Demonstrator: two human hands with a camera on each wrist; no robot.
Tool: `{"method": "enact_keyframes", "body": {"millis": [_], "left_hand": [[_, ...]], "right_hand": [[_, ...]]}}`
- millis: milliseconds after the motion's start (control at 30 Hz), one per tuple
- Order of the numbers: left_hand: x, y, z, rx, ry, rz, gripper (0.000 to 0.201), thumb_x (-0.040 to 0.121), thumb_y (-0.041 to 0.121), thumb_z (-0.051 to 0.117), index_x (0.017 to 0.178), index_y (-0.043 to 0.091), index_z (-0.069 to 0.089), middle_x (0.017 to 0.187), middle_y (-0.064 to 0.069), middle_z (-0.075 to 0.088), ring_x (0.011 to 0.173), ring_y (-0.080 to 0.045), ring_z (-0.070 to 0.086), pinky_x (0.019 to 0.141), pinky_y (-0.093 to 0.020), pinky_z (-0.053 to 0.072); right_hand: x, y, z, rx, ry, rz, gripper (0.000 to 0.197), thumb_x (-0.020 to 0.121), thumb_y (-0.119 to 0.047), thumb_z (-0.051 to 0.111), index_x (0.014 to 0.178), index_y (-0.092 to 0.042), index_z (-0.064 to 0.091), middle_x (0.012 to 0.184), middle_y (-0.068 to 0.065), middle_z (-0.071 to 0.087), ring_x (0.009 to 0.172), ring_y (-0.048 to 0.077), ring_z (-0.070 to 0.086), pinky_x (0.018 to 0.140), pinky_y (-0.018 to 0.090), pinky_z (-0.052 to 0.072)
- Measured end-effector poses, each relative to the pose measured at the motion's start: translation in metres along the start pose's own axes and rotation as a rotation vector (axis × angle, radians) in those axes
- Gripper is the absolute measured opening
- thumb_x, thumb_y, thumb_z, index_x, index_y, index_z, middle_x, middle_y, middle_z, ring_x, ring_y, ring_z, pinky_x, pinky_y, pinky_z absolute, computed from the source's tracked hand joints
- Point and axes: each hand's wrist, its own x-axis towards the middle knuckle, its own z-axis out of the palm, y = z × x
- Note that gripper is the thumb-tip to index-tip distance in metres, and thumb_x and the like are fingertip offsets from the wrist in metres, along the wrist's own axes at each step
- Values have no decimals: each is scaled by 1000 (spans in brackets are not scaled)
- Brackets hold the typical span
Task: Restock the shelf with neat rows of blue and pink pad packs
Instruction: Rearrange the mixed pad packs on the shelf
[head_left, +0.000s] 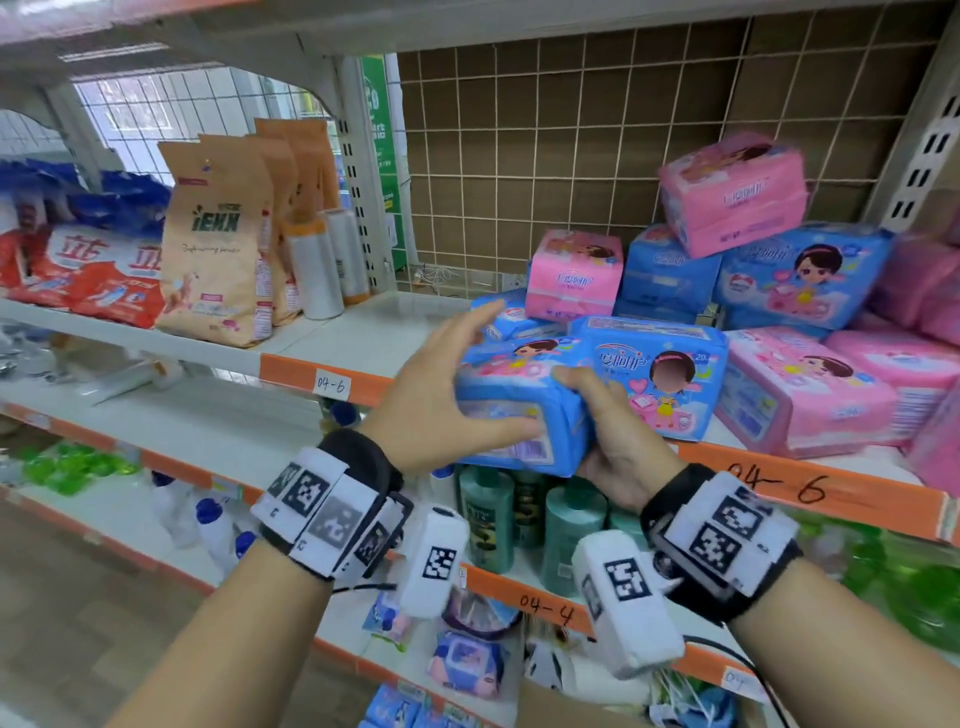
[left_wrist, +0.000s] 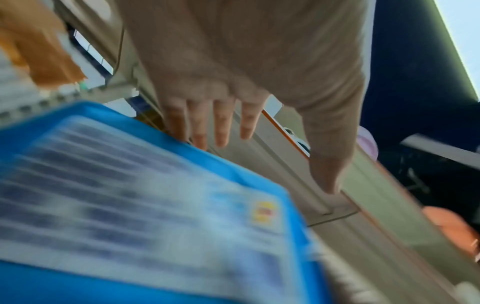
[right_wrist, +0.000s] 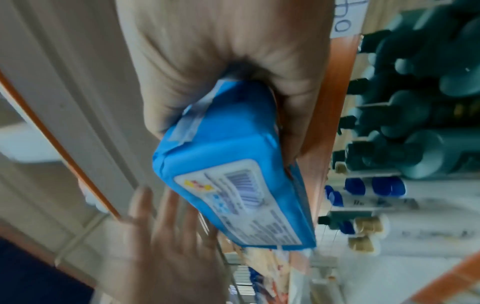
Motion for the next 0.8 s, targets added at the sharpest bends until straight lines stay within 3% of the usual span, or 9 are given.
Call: {"method": "enact_keyframes", "body": {"millis": [100, 167, 200, 267, 400, 500, 667, 733, 800], "left_hand": [[-6, -22, -11, 444, -1, 0, 118, 46, 63, 80, 133, 50, 1, 147, 9, 25, 136, -8, 18, 113, -36, 17], [-11, -32, -2, 681, -76, 34, 125, 47, 62, 80, 137, 44, -6, 153, -6, 19, 141, -26, 14, 113, -52, 14], [-11, -36, 4, 725, -79, 65, 123, 50, 56, 82, 140, 43, -2, 149, -13, 26, 137, -34, 22, 110, -54, 20], [-3, -39, 7, 674, -72, 54, 115, 56, 42, 83, 141, 41, 7, 134, -16, 39, 123, -36, 37, 102, -45, 31], [23, -45, -13, 375, -152, -195, 113, 55, 29, 88, 145, 32, 21, 129, -7, 39, 120, -22, 37, 102, -31, 32], [43, -43, -25, 411, -208, -225, 112, 52, 23, 89, 146, 24, 27, 135, -7, 42, 120, -21, 42, 100, -27, 34], [79, -42, -18, 655, -413, -224, 113, 57, 28, 87, 147, 26, 19, 144, -5, 35, 128, -23, 37, 100, -28, 33], [93, -43, -5, 842, -483, -212, 107, 66, 27, 81, 148, 25, 13, 148, -8, 29, 132, -28, 32, 107, -38, 32], [102, -43, 9, 985, -515, -247, 102, 73, 30, 73, 149, 25, 5, 154, -9, 16, 139, -31, 19, 111, -52, 22]], "right_hand": [[-5, -13, -6, 152, -166, 154, 43, 74, -38, 62, 111, -15, 62, 102, 11, 70, 83, 25, 69, 63, 38, 57], [-6, -16, -6, 220, -211, 199, 49, 72, -43, 61, 112, -14, 64, 104, 12, 70, 83, 25, 69, 62, 35, 58], [-6, -17, -5, 240, -223, 223, 50, 75, -45, 60, 115, -14, 63, 108, 13, 69, 86, 26, 69, 62, 35, 58], [-6, -18, -4, 240, -224, 273, 52, 81, -50, 55, 117, -13, 62, 106, 13, 70, 84, 27, 69, 58, 33, 58], [-3, -24, -15, -114, -125, 323, 64, 81, -68, 40, 93, -8, 57, 61, 13, 64, 42, 20, 59, 38, 20, 47], [-2, -28, -22, -296, -6, 119, 37, 86, -55, 49, 91, -18, 48, 58, 5, 60, 39, 14, 54, 38, 18, 43], [-5, -45, -35, -564, 150, -344, 8, 86, -16, 61, 80, -17, 56, 72, 0, 55, 51, 7, 53, 47, 16, 42], [-2, -59, -48, -889, 261, -632, 6, 82, -12, 64, 84, -14, 59, 77, -1, 52, 67, 11, 51, 59, 16, 39], [2, -75, -61, -1253, 330, -804, 16, 80, -13, 67, 94, -8, 61, 89, 2, 50, 89, 18, 48, 75, 19, 31]]}}
